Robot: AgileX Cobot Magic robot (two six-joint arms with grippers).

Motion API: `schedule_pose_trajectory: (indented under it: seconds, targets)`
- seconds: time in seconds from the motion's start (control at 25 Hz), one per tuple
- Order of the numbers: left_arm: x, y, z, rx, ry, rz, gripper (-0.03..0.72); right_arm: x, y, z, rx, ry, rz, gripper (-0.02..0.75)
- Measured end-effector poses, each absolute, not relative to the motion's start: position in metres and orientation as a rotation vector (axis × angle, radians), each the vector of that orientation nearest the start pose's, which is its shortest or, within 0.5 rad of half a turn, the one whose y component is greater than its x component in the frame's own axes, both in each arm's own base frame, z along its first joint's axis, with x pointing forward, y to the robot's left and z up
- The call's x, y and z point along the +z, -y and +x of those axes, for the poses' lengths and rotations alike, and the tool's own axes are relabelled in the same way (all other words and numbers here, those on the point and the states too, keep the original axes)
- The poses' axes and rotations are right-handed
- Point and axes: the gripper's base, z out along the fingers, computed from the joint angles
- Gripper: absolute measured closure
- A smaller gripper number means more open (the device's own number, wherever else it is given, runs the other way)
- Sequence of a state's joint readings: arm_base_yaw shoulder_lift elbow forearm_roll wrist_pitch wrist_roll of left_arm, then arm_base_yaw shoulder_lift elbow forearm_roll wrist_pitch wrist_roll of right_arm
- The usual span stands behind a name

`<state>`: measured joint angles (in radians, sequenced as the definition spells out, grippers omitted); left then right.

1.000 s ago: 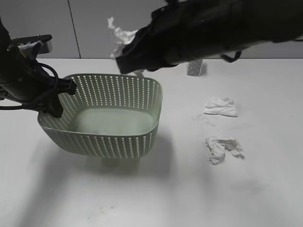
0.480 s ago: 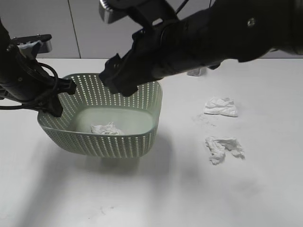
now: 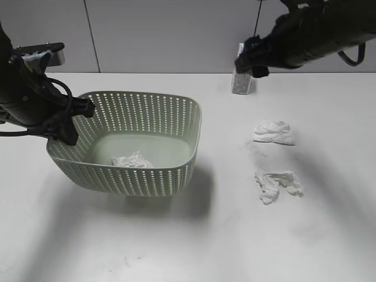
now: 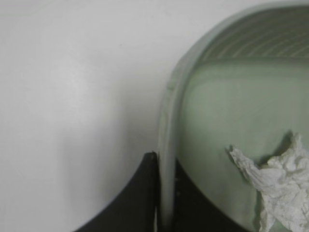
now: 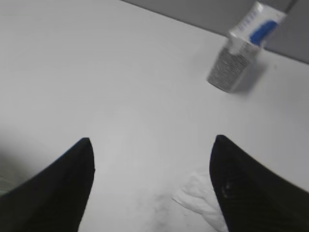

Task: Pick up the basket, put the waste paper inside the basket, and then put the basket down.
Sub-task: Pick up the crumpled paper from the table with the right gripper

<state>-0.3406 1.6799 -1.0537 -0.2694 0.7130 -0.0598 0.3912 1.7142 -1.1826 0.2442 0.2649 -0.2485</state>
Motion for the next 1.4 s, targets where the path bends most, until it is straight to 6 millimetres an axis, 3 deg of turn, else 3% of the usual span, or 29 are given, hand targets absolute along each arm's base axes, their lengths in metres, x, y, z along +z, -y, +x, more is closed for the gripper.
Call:
schedule_pose_trajectory:
  seconds: [0.2, 0.4, 0.52, 0.68, 0.76, 0.84, 0.92, 1.04, 1.12, 1.2, 1.4]
  targets:
    - [0.205, 0.124, 0.301, -0.383, -2.844, 0.149, 0.685, 0.187, -0.117, 0.381, 0.169, -2.407, -0.435, 0.148]
    - [0.205, 0.124, 0.301, -0.382, -2.844, 0.150, 0.685, 0.127, -0.111, 0.390, 0.081, -2.516, -0.541, 0.148]
    - [0.205, 0.124, 0.301, -0.382, -2.844, 0.150, 0.685, 0.105, -0.111, 0.393, 0.060, -2.521, -0.567, 0.148]
    - [0.205, 0.124, 0.301, -0.382, -2.844, 0.150, 0.685, 0.097, -0.112, 0.399, 0.057, -2.492, -0.556, 0.149]
    - [0.205, 0.124, 0.301, -0.382, -2.844, 0.150, 0.685, 0.096, -0.112, 0.399, 0.057, -2.489, -0.552, 0.174]
    - [0.205, 0.124, 0.301, -0.382, -2.844, 0.150, 0.685, 0.096, -0.112, 0.399, 0.059, -2.498, -0.552, 0.248]
    - [0.205, 0.124, 0.301, -0.382, -2.844, 0.150, 0.685, 0.096, -0.112, 0.398, 0.061, -2.515, -0.554, 0.389]
    - [0.205, 0.124, 0.301, -0.382, -2.844, 0.150, 0.685, 0.103, -0.112, 0.394, 0.066, -2.552, -0.565, 0.667]
    - [0.205, 0.124, 0.301, -0.382, -2.844, 0.150, 0.685, 0.112, -0.111, 0.388, 0.083, -2.578, -0.549, 0.717]
    - [0.205, 0.124, 0.301, -0.382, -2.844, 0.150, 0.685, 0.139, -0.112, 0.386, 0.129, -2.540, -0.478, 0.717]
    - [0.205, 0.123, 0.301, -0.380, -2.844, 0.152, 0.685, 0.227, -0.121, 0.371, 0.358, -2.356, -0.219, 0.717]
